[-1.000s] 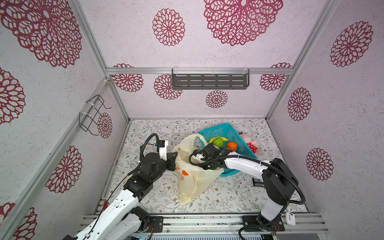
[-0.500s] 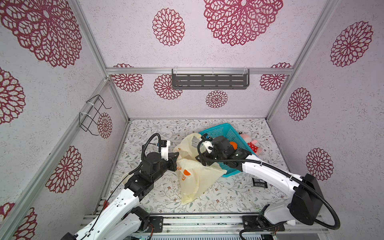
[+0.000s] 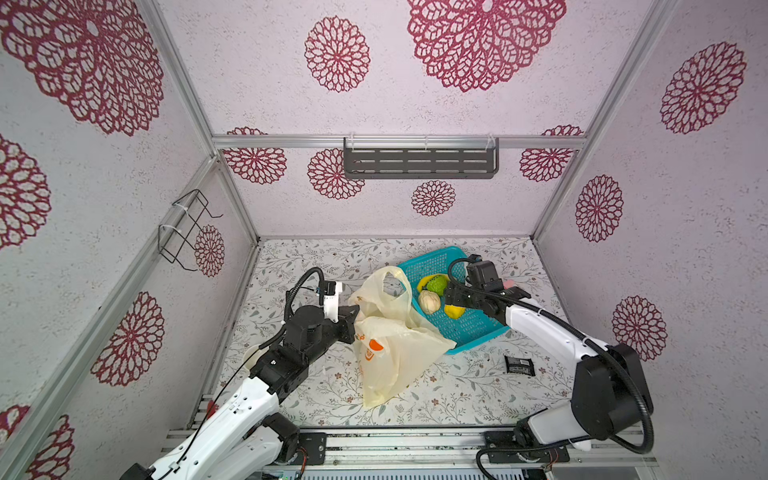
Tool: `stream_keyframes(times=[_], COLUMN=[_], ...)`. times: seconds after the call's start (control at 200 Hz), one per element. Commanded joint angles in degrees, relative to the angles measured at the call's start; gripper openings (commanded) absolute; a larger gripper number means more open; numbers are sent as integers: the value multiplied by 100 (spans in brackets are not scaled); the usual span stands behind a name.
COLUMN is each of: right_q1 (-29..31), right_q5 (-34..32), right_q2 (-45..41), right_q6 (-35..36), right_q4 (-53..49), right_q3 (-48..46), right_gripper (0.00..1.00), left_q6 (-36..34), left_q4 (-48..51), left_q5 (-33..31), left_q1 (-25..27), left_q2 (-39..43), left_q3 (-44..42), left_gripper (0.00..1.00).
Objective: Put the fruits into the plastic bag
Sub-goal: 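Grasp the yellow fruit in the basket and carry it into the bag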
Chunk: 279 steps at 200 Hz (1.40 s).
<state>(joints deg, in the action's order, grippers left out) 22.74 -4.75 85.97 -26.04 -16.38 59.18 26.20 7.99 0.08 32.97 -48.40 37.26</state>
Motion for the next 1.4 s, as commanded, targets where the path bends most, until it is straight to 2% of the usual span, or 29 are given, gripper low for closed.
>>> stream_keyframes(times=[0.0,0.1,0.43,0.485,0.64,0.72,0.796,0.936,1.071,1.211,1.321,1.391], right_q1=[-168,-218,-339,-357,-349,-324,-241,151,833,1777,2202,2375], right_q5=[0,194,39,117,143,411,915,2038,2969,3109,3303,3176], right_q2=[341,787,1535,1571,1181,701,125,-572,-436,-39,85,166], right_q6=[-352,-342,-256,-236,-158,-21,244,761,1144,1931,2210,2378], right_q4=[107,360,674,743,773,660,689,813,530,-408,-882,-1212], right_q3=[-86,2,239,243,119,104,103,240,561,857,772,711], right_gripper=[86,85,79,73,44,39,38,38,39,40,40,41], left_q6=[-209,-255,-531,-596,-659,-642,-630,-530,-473,-324,-212,-247], left_q4=[-191,-243,-236,-206,-173,-166,-132,-155,-154,-231,-322,-340], left_q5=[-27,1,65,85,111,182,202,276,195,74,-31,-60], left_q1=[51,58,52,52,52,51,52,52,56,61,78,82], left_q2=[-9,-60,-212,-242,-243,-233,-214,-196,-257,-259,-198,-204], left_q3=[27,27,23,51,113,115,115,107,128,76,2,-16], left_gripper=[0,0,0,0,0,0,0,0,0,0,0,0])
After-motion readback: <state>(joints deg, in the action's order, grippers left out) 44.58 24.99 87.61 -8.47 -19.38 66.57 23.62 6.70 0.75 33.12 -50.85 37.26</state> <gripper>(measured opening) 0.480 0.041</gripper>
